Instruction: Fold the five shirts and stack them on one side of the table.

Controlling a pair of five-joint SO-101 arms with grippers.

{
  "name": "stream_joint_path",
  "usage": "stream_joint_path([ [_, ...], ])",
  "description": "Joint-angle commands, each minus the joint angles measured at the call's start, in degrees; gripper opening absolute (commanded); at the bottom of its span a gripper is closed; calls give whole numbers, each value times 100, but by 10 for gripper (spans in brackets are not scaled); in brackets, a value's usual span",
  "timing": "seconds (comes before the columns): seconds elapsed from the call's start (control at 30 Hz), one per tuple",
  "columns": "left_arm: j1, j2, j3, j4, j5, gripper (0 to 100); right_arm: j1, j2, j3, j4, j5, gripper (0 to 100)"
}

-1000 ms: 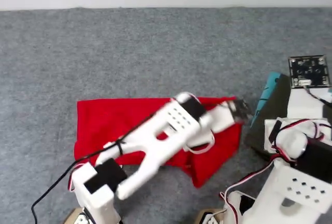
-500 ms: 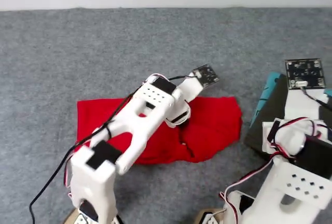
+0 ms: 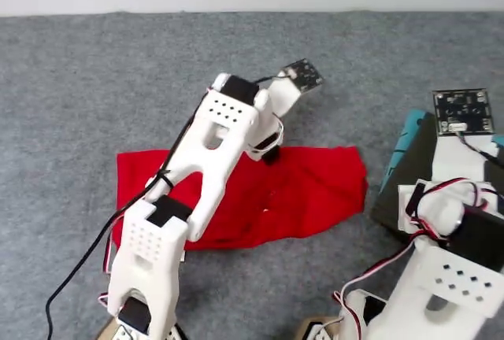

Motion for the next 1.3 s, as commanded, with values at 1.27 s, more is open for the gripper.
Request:
stream_joint_path([
  [1.27, 659, -1231, 3433, -1530, 44, 199, 40, -75, 387, 198, -26, 18],
])
